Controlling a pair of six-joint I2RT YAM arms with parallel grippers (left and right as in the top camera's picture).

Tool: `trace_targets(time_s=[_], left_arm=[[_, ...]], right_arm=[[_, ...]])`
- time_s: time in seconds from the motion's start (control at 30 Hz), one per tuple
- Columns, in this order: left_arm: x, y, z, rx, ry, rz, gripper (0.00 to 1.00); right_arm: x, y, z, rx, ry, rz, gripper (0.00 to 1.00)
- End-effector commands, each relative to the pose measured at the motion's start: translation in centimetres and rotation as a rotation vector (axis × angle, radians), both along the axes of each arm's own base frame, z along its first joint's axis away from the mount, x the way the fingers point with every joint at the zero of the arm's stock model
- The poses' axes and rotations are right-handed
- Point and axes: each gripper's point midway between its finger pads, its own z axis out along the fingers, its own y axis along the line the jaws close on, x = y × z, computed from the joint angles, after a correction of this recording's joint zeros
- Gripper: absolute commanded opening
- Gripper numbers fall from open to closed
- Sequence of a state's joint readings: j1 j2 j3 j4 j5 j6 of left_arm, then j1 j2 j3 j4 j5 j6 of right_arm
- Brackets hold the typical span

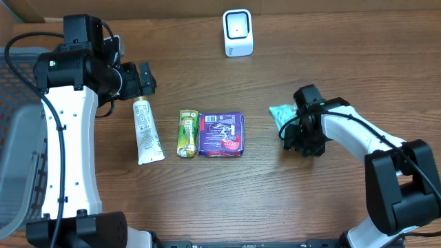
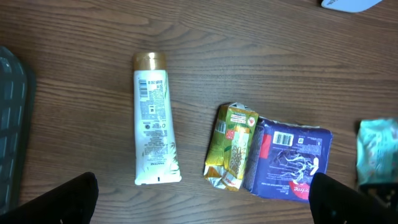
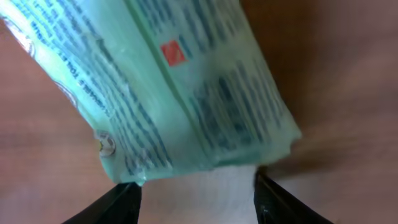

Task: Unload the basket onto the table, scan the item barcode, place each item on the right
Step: 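Lift the wipes pack with the right gripper and carry it rightward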

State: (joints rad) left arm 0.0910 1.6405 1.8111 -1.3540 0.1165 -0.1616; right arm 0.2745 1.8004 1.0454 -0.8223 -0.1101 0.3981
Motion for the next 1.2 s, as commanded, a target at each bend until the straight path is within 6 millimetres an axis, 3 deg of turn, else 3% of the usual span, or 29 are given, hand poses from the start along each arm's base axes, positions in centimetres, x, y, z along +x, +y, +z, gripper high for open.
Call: trace_targets(time_s=[0.0,0.33,0.53,0.63,0.83,1.17], left_arm=[[0.3,-0.2,-0.2,-0.008,0.003,-0.001,0.99],[0.3,-0.1,-0.2,-0.008,0.003,-0.001,0.99],[0.3,-0.2,-0.2,-0.008,0.003,-0.001,1.0],[0.3,-0.2,-0.2,-0.008,0.003,-0.001,1.0],[0.3,-0.1,-0.2,-0.008,0.002,-0.001,0.99],[0.3,-0.2,-0.2,-0.008,0.003,-0.001,1.0]], right_arm=[[2.6,-2.7,-0.1,-0.088,-0.098,-0.067,0.59],[8.7,-6.3,1.2,-0.051,-0.319,-0.141,0.66],[11.7,-5.0,3.5,0.279,-0.395,-0.254,0.68],[12.4,-4.5,4.1,0.358,-0.407,-0.287,0.69],[13.1,-3.5,2.7,0.437,-0.376,-0.338,0.7],[12.9,-2.5,-1.8,0.558,-0.253,-0.417,0.68]])
